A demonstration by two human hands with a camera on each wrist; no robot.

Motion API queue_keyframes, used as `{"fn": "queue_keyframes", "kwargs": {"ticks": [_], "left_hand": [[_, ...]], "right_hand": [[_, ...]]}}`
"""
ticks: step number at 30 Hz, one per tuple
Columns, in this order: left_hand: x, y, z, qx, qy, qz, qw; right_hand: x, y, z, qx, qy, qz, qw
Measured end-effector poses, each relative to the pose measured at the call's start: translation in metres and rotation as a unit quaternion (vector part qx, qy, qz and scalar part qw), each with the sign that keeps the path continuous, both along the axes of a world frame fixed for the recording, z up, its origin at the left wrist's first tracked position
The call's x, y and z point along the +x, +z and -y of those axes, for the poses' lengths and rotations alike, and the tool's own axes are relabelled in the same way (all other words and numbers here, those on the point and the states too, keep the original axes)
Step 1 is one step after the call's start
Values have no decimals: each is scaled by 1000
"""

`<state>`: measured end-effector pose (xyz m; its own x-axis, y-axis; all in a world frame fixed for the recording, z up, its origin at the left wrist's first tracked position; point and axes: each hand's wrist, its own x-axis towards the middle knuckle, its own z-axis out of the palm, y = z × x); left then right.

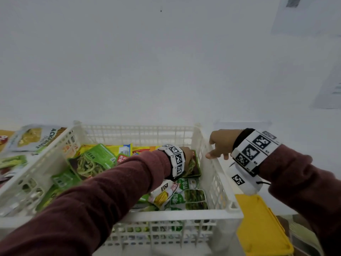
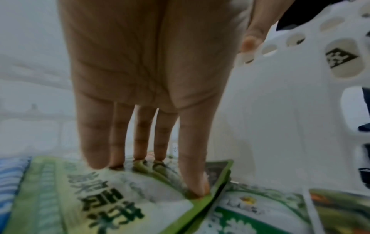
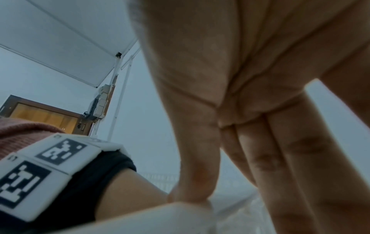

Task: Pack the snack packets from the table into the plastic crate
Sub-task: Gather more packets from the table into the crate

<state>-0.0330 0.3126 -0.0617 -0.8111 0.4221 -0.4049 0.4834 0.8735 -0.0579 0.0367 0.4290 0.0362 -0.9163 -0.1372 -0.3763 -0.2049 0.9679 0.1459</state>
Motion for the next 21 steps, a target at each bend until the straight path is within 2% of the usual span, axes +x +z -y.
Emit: {"fn": "queue_keyframes", "kwargs": {"ticks": [2, 6, 9, 12, 15, 17, 19, 21], "left_hand": [[3, 7, 2, 12, 12, -1, 1000], [5, 46, 28, 153, 43, -28, 987], [11, 86, 74, 212, 84, -33, 973], [11, 97, 129, 155, 135, -14, 979], [11, 85, 173, 21, 172, 36, 984], [11, 73, 194, -57, 180, 16, 982], [13, 63, 212, -89, 201, -10, 976], [6, 45, 233, -83, 235, -20, 968]], "right_hand": [[-3, 1, 1, 0, -3, 9, 1000], [-3, 17, 9, 39, 8, 29, 999], [-1, 40, 27, 24, 49, -32, 998], [-8, 49, 58, -27, 102, -79, 991], [-24, 29, 101, -84, 140, -14, 986], [-28, 8, 131, -93, 166, 38, 981], [-27, -14, 156, -77, 192, 51, 977], [-24, -32, 175, -46, 209, 51, 975]]}}
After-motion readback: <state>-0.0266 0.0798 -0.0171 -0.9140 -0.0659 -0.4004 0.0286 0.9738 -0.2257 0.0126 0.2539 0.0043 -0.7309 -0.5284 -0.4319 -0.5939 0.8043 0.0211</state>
